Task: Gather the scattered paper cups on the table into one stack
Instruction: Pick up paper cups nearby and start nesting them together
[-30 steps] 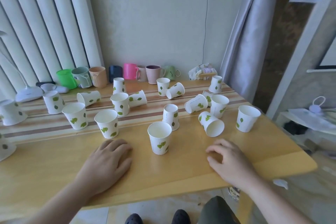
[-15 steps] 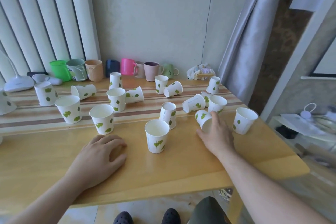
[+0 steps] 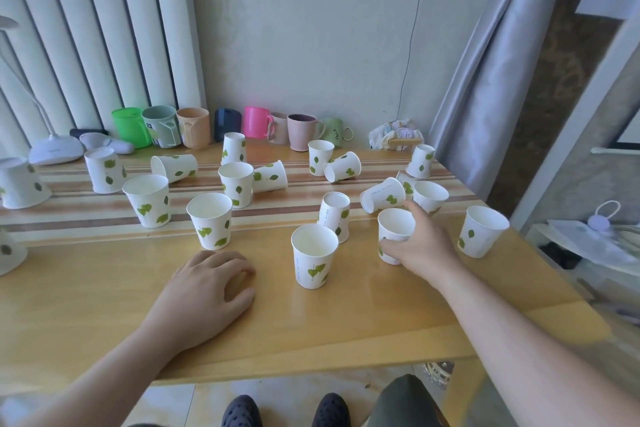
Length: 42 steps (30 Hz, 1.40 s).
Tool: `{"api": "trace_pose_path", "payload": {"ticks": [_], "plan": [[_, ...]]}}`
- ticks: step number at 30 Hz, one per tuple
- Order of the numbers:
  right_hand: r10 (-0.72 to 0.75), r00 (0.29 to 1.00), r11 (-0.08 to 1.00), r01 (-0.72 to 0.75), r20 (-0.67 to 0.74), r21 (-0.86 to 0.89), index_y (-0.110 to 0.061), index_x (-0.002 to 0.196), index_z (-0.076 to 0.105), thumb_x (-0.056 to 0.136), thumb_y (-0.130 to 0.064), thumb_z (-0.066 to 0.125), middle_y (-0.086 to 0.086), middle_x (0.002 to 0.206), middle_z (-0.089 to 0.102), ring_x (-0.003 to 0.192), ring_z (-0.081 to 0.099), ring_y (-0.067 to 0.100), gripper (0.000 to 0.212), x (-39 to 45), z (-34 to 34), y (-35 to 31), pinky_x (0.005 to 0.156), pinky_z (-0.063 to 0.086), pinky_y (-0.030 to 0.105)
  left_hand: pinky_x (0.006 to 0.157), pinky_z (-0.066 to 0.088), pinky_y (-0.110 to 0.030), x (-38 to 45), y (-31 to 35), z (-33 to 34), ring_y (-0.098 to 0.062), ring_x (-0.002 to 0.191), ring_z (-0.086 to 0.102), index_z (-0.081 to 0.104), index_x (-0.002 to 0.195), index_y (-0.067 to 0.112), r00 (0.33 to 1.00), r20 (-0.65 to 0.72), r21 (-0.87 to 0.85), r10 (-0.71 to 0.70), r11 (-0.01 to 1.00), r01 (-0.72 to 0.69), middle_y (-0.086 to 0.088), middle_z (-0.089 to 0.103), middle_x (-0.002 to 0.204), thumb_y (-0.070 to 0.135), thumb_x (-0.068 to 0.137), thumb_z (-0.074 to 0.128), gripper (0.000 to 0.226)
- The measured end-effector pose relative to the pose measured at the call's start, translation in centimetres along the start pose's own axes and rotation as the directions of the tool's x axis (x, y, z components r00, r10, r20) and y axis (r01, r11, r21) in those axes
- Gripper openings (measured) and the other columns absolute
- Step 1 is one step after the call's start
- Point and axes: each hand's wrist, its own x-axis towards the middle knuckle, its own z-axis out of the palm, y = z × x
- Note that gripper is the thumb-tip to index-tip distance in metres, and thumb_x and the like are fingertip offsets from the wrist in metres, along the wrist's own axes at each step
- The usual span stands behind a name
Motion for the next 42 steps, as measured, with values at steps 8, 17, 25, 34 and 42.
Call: {"api": "trace_pose_path", "payload": {"ticks": [8,17,25,34,42], "plan": [[-0.017,0.984,0.77,0.127,-0.179,0.625,-0.051,0.113,0.069,0.063,-0.051,0.088,-0.02,0.104,0.079,0.096,0.074,0.001,0.053,-1.9,2.1,-5.0,0.077,0.055,0.027,0.108,0.041,-0.033,0.1,-0.1,0.0,-0.012,0.13,0.047,0.068,0.124,0.048,1.0,-0.002,0.009,-0.004,1.0,0.004,0.032,0.056,0.137,0.072,0.084,0.039,0.055],[-0.4,0.913,0.822,0.317,0.084,0.473,-0.053,0.134,0.058,0.064,-0.049,0.091,-0.02,0.128,0.07,0.12,0.066,0.008,0.078,-4.5,5.2,-10.8,0.101,0.058,0.041,0.111,0.041,-0.034,-0.1,0.0,0.0,-0.011,0.135,0.045,0.066,0.129,0.048,1.0,0.004,-0.017,-0.009,1.0,0.01,0.032,0.056,0.141,0.071,0.087,0.042,0.053],[-0.384,0.906,0.879,0.3,0.179,0.37,-0.06,0.138,0.051,0.063,-0.056,0.087,-0.023,0.134,0.062,0.123,0.062,0.006,0.083,-5.3,6.4,-8.7,0.102,0.057,0.037,0.112,0.041,-0.034,-0.1,0.1,-0.1,-0.011,0.134,0.046,0.068,0.128,0.047,1.0,-0.003,-0.03,-0.011,1.0,0.011,0.029,0.058,0.141,0.071,0.086,0.04,0.056],[-0.331,0.895,0.929,0.253,0.299,0.271,-0.081,0.135,0.027,0.062,-0.057,0.09,-0.018,0.132,0.063,0.115,0.065,0.01,0.099,-5.3,7.9,-6.1,0.099,0.055,0.035,0.111,0.042,-0.033,-0.3,0.0,-0.1,-0.009,0.133,0.045,0.068,0.127,0.047,1.0,-0.009,-0.033,-0.015,0.999,0.015,0.032,0.057,0.139,0.071,0.088,0.045,0.051],[-0.337,0.844,0.939,0.336,0.417,0.08,-0.083,0.123,0.035,0.062,-0.058,0.09,-0.044,0.114,0.066,0.105,0.064,-0.014,0.086,-4.4,6.2,-3.6,0.081,0.049,0.013,0.078,0.048,-0.021,-0.2,-0.7,-0.9,0.005,0.093,0.064,0.079,0.088,0.041,0.973,-0.056,-0.354,-0.222,0.916,0.188,0.027,0.076,0.09,0.037,0.09,0.075,0.007]]}}
